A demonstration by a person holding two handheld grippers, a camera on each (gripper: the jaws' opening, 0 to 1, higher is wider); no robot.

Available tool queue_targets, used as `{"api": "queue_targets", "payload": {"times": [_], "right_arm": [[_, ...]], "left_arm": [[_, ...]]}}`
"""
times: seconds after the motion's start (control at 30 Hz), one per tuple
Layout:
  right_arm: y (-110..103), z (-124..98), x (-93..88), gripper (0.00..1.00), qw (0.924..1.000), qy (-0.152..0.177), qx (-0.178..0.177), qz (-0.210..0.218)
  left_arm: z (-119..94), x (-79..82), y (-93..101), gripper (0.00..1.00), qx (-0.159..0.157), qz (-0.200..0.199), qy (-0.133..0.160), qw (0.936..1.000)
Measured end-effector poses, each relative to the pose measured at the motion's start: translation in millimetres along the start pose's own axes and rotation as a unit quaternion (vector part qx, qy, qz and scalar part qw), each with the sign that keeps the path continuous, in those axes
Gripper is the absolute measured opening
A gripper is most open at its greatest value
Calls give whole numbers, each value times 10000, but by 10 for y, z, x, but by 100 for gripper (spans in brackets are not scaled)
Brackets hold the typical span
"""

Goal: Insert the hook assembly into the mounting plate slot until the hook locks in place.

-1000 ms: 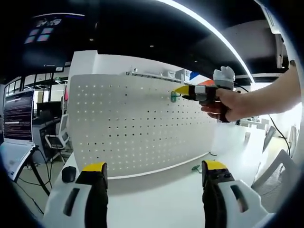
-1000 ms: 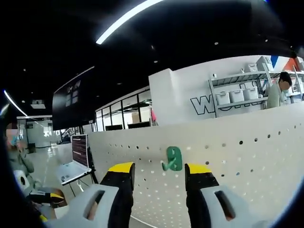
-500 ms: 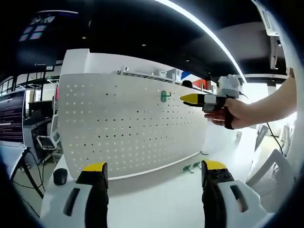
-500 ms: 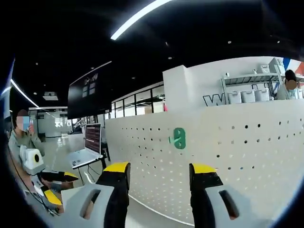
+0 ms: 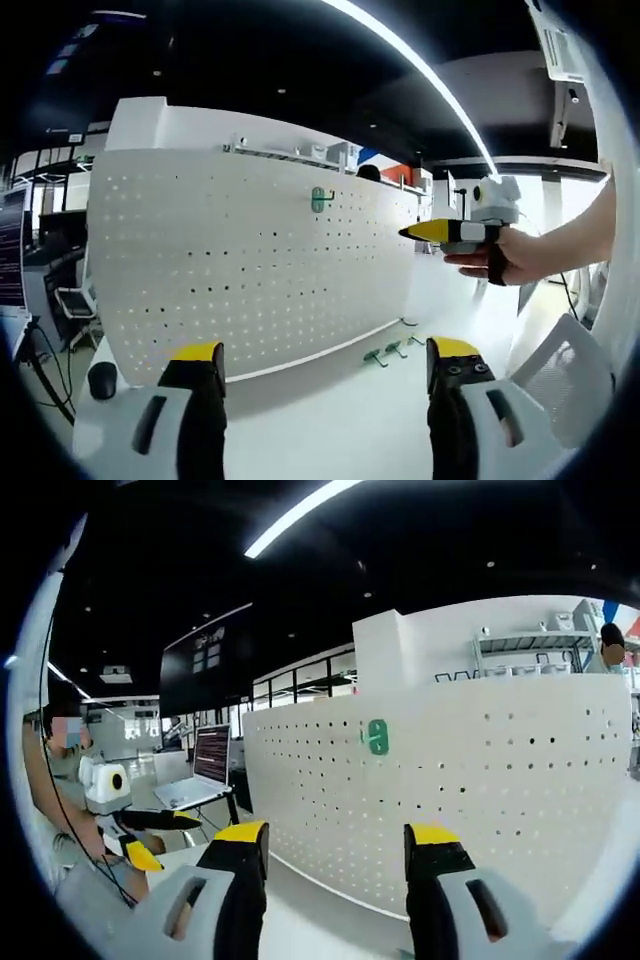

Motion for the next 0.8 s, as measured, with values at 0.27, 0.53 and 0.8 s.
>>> {"api": "queue_targets", "payload": {"times": [0.27, 0.53, 0.8], "right_arm": [[-52, -329, -236, 58, 9997, -222, -104, -53], [-88, -609, -415, 61, 9991, -311, -283, 26], [-80, -626, -446, 61, 9988, -326, -367, 45]], "left_arm": [[122, 37, 49, 87, -209, 34, -32, 9998], [223, 6, 124, 88, -386, 169, -152, 9990], [418, -3, 241, 86, -719, 464, -435, 9954]]}}
Point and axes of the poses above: the point that each gripper's makers call its tool centre point, and the gripper's own axes: z roughly forward along the fingers, y roughly to its right, x roughly out of its top, the point moved 5 cm from there along -z, roughly backward along the fingers, and after that the axes turned 11 degrees about -z, right-handed, at the moved point
